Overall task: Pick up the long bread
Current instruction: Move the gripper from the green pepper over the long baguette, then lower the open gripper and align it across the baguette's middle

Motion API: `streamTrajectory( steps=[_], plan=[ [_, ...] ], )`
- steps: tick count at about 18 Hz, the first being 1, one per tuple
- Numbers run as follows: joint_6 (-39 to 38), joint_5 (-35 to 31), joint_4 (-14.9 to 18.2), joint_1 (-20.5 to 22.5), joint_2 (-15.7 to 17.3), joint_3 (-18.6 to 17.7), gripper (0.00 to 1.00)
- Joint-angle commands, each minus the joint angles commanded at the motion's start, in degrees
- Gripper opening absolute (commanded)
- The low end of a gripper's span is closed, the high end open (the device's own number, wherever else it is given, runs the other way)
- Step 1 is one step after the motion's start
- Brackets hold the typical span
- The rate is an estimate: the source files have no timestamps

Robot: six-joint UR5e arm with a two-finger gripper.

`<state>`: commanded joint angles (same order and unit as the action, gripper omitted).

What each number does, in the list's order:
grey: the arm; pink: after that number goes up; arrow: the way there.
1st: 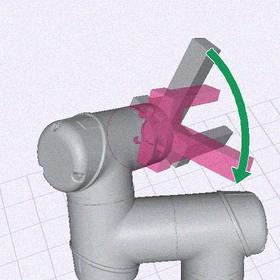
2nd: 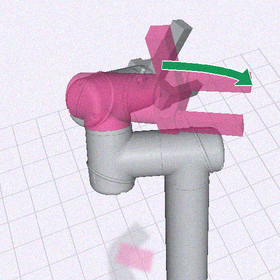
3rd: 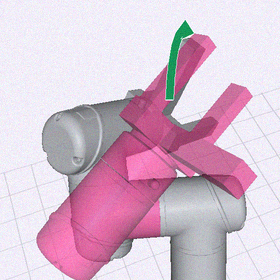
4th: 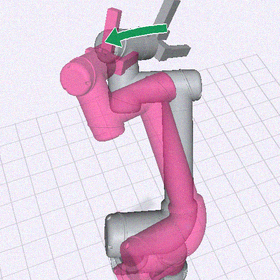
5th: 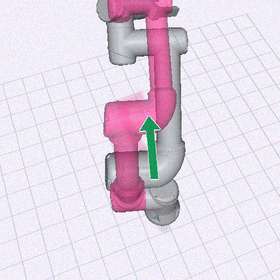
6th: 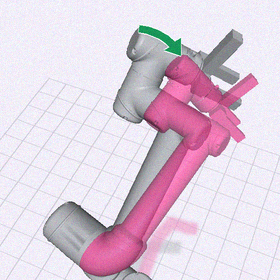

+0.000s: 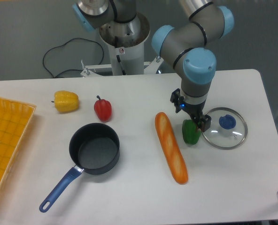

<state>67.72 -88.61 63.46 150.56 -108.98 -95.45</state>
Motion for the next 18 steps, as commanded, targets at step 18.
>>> streamTrajectory(
  steps=[18],
  plan=[
    [-20.33, 1.77, -3.87, -2.46, -5.01, 2.9, 1.0]
  ],
)
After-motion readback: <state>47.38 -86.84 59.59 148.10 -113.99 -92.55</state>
